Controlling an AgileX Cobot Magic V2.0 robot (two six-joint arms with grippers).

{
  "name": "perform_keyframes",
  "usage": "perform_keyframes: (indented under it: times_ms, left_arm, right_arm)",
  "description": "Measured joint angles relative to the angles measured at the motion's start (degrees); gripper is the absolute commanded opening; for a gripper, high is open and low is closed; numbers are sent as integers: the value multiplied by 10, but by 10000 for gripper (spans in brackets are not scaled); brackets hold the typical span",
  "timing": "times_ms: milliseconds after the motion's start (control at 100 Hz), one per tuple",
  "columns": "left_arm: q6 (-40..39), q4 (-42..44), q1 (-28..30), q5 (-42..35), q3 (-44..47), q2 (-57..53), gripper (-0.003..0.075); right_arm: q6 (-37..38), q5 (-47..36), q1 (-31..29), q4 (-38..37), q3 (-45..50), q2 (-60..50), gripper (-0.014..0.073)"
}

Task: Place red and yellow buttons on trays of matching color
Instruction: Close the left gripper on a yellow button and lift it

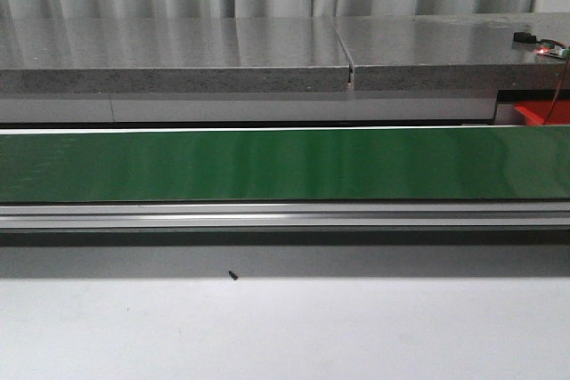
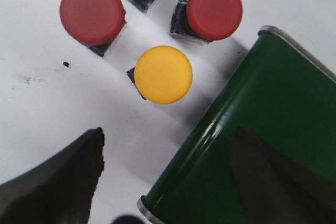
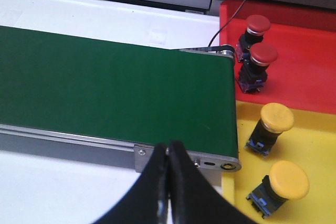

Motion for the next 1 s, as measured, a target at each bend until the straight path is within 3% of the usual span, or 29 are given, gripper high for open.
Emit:
perform_keyframes:
  times_ms: [640,1000]
  left_arm:
    - [0,-25,0,-85,0,89,467]
    - [0,-26,0,-97,0,105,216]
  right_arm:
    - [0,0,0,0,0,0,-67]
    - [0,1,0,0,0,0,-67]
